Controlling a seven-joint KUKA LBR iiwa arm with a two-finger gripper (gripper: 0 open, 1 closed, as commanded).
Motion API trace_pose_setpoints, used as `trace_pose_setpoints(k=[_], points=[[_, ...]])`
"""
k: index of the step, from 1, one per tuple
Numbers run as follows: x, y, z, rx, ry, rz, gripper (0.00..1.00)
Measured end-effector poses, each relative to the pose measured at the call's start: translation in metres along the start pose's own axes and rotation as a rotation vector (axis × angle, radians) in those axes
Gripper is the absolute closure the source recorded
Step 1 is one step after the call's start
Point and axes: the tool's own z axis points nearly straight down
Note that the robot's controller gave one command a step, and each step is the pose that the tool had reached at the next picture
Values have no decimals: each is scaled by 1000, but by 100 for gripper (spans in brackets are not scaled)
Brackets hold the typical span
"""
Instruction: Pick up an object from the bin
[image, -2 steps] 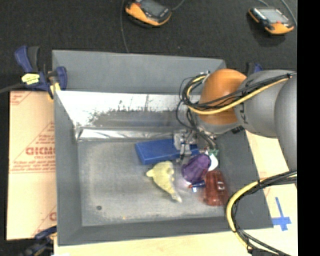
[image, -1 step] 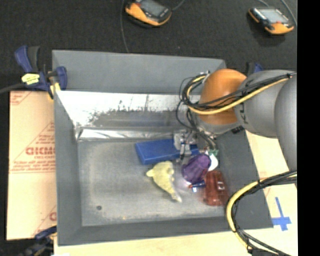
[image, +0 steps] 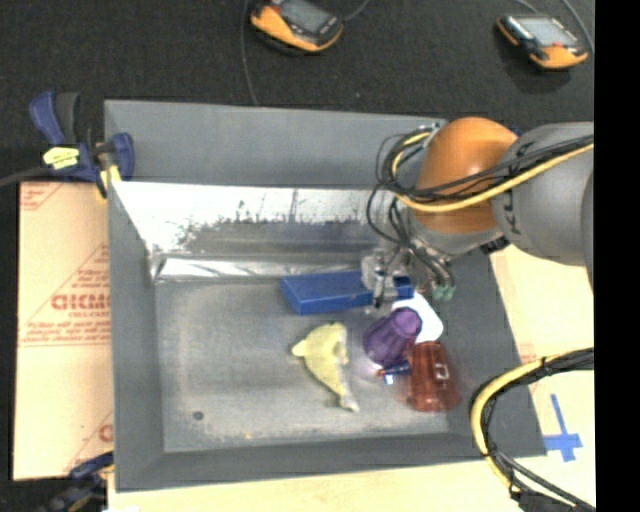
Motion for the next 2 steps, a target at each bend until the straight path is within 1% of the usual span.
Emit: trace_pose_setpoints(k=[1,2], points=[[-4,-4,-74,0,2,-5,100],[-7,-5,-40,3,-10,-23,100]])
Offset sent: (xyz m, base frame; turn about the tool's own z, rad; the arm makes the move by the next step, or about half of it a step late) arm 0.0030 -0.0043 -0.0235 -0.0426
